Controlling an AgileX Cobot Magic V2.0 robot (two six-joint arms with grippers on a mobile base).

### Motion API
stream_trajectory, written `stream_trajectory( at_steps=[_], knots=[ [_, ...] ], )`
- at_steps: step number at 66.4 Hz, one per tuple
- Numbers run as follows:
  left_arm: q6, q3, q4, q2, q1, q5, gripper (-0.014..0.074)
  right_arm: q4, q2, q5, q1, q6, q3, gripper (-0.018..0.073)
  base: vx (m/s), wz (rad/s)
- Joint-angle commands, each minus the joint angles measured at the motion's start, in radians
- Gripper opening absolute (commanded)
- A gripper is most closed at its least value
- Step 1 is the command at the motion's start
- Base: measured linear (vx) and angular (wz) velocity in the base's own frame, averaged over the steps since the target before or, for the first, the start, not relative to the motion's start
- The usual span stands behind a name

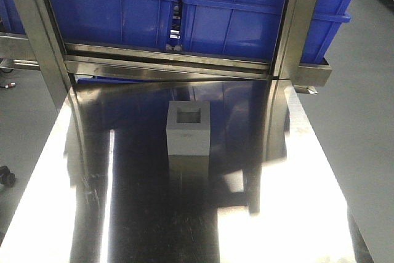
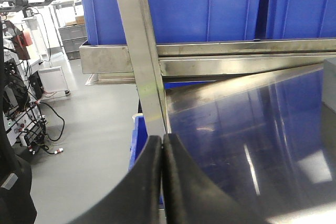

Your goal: Sort gray base to blue bin

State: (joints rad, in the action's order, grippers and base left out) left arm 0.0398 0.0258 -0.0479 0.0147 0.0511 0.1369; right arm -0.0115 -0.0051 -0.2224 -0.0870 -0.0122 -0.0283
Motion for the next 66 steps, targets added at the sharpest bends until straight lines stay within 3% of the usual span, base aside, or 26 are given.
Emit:
stream_trajectory(
  at_steps=[1,66],
  knots=[
    [-0.002,-0.020,0.005,0.010,0.002,-0.077,-0.0006,0.004,0.019,0.072,-0.004,0.012,-0.002,-0.0005,0.00,0.00],
    [-0.002,-0.020,0.005,0.010,0.002,-0.079,-0.0006,0.004,0.019,0.072,-0.004,0.012,-0.002,-0.0005,0.00,0.00]
  ],
)
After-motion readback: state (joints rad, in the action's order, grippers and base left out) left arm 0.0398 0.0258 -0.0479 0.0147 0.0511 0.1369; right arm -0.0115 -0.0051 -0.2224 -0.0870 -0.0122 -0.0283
